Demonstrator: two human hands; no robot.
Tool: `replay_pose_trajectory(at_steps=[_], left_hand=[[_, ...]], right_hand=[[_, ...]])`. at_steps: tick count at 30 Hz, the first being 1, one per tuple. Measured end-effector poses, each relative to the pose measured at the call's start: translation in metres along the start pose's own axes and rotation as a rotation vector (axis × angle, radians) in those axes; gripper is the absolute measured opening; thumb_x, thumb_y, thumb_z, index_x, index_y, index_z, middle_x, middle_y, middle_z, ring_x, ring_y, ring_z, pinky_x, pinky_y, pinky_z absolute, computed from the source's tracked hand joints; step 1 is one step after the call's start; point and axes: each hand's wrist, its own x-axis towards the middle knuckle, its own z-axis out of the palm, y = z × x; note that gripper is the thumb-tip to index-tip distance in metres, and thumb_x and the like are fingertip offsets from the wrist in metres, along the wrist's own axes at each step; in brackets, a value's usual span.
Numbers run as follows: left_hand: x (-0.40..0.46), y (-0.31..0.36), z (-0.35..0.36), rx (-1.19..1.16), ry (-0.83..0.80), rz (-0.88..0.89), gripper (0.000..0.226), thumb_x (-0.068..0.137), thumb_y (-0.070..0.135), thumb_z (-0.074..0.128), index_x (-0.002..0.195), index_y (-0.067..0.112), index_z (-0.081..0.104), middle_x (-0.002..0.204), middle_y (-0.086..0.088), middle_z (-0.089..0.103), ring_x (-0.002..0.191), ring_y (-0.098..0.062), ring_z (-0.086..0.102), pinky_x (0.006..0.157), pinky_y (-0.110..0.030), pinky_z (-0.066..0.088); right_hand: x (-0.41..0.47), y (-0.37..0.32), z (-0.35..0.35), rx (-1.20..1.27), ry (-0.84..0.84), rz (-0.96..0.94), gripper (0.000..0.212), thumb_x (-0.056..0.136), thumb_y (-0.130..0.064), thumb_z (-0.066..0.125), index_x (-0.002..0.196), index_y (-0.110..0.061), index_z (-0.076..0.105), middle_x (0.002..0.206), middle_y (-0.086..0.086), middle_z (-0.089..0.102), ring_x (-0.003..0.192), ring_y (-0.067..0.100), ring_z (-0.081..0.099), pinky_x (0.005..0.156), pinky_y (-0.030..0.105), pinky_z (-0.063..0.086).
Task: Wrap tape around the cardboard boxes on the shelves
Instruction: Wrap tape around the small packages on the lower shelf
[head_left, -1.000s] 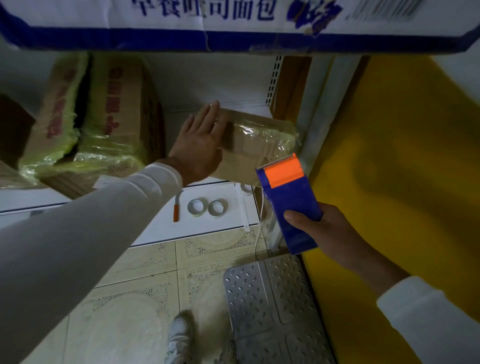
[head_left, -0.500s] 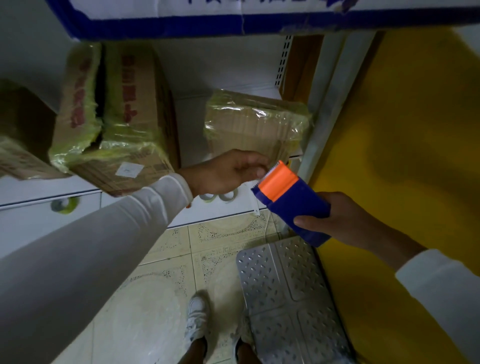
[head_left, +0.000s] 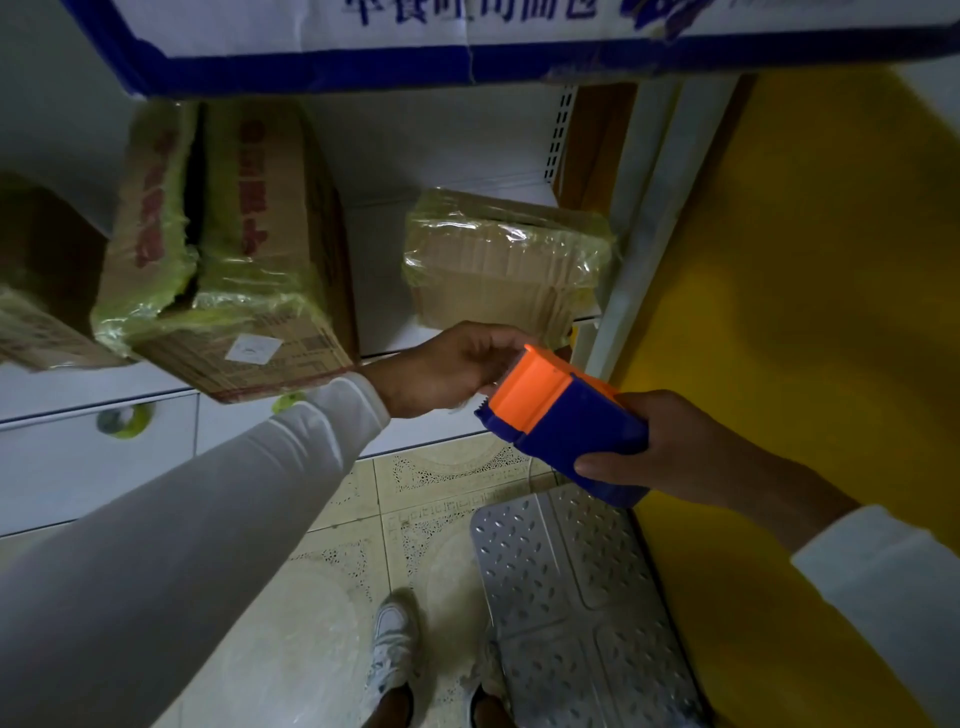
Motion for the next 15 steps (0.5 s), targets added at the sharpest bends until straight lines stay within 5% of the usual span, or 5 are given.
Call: replay_pose_trajectory(at_steps=[3,10,15], left_hand=[[-0.001,0.003,0.0,-0.017,0.041,0.015,0.021,0.098,0.0,0.044,0.095,0.006,0.064,0.076,0.007,0.067,0.071,-0.002,0.062,0.066,-0.017,0.049],[-0.003,-0.001,-0.003,0.105,0.216,0.019,0.016,0.096,0.008,0.052,0.094,0.007,0.068,0.078,0.002,0.067,0.067,0.003,0.061,0.065,-0.016,0.05],[-0.005,0.002,-0.03,0.029,0.359,0.107,0.017,0.096,0.006,0.051,0.086,0.007,0.064,0.072,-0.008,0.062,0.064,-0.008,0.056,0.064,-0.02,0.049]], right_hand=[[-0.002,0.005,-0.002,0.015,0.01,0.004,0.021,0.083,-0.016,0.072,0.1,-0.025,0.065,0.083,-0.015,0.074,0.078,0.004,0.071,0.06,0.014,0.052],[0.002,0.0,-0.012,0.083,-0.048,0.069,0.007,0.084,-0.014,0.069,0.087,-0.02,0.067,0.074,-0.008,0.074,0.068,0.003,0.069,0.057,0.013,0.049],[0.008,-0.013,-0.045,0.012,-0.16,0.116,0.016,0.073,-0.044,0.076,0.073,-0.028,0.073,0.075,-0.001,0.072,0.069,0.011,0.068,0.058,0.019,0.047]])
